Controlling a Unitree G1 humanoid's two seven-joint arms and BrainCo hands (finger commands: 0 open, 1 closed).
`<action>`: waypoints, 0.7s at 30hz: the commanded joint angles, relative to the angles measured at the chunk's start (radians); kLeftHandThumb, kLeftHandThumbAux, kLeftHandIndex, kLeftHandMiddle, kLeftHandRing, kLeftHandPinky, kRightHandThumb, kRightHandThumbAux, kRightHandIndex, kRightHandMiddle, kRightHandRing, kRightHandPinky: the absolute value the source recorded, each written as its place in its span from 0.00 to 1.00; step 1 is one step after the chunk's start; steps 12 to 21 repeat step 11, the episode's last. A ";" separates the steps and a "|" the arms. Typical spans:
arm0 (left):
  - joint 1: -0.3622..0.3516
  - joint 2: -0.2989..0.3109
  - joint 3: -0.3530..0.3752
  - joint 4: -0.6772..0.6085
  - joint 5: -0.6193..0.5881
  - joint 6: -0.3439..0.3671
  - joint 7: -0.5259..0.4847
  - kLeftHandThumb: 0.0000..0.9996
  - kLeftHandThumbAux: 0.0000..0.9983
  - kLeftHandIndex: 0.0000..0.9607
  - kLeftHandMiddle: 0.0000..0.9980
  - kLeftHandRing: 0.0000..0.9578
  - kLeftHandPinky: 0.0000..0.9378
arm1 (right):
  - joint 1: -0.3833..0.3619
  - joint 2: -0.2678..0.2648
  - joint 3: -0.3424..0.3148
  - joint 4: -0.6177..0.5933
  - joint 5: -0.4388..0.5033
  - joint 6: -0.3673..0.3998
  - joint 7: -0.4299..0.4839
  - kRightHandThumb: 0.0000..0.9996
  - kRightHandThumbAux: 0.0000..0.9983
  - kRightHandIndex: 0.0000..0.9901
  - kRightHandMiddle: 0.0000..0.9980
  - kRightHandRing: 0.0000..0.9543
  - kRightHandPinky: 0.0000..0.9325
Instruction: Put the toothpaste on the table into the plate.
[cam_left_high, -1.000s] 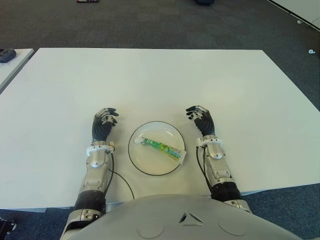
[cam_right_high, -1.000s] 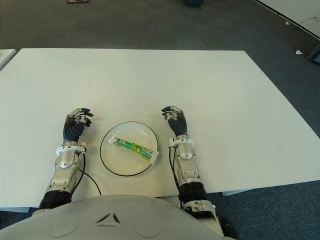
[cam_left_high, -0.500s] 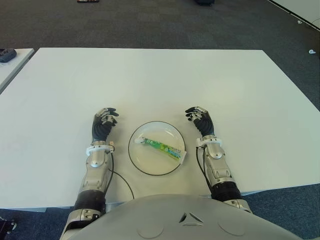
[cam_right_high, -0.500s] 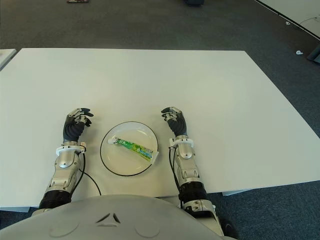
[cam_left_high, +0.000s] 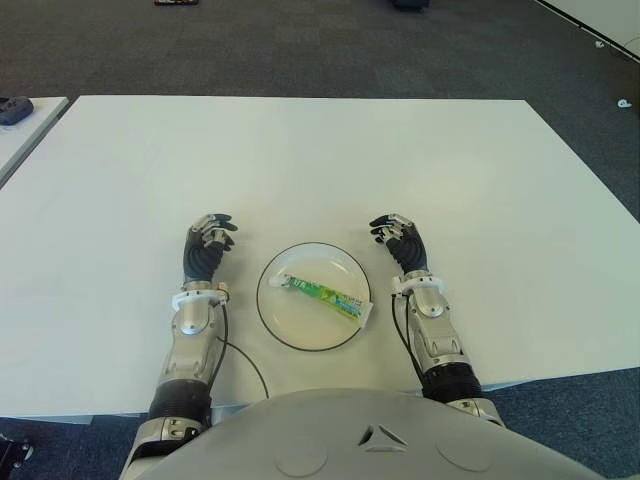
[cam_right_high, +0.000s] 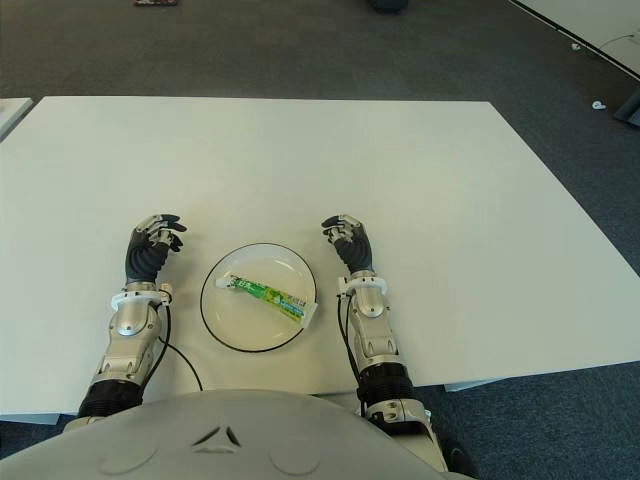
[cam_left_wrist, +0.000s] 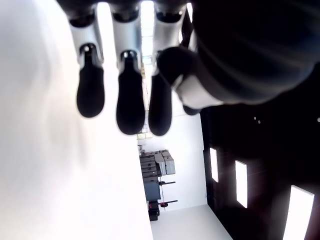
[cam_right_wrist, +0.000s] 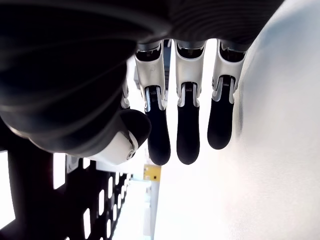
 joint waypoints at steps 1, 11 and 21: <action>-0.011 0.005 0.000 0.018 -0.001 -0.011 -0.015 0.83 0.68 0.42 0.49 0.66 0.64 | -0.011 -0.002 0.001 0.006 -0.008 0.016 -0.003 0.71 0.73 0.42 0.44 0.45 0.47; -0.013 0.010 -0.001 0.034 -0.002 -0.027 -0.024 0.83 0.68 0.41 0.51 0.67 0.66 | -0.009 0.005 0.000 0.008 -0.006 0.011 -0.009 0.71 0.73 0.42 0.44 0.45 0.47; -0.013 0.010 -0.001 0.034 -0.002 -0.027 -0.024 0.83 0.68 0.41 0.51 0.67 0.66 | -0.009 0.005 0.000 0.008 -0.006 0.011 -0.009 0.71 0.73 0.42 0.44 0.45 0.47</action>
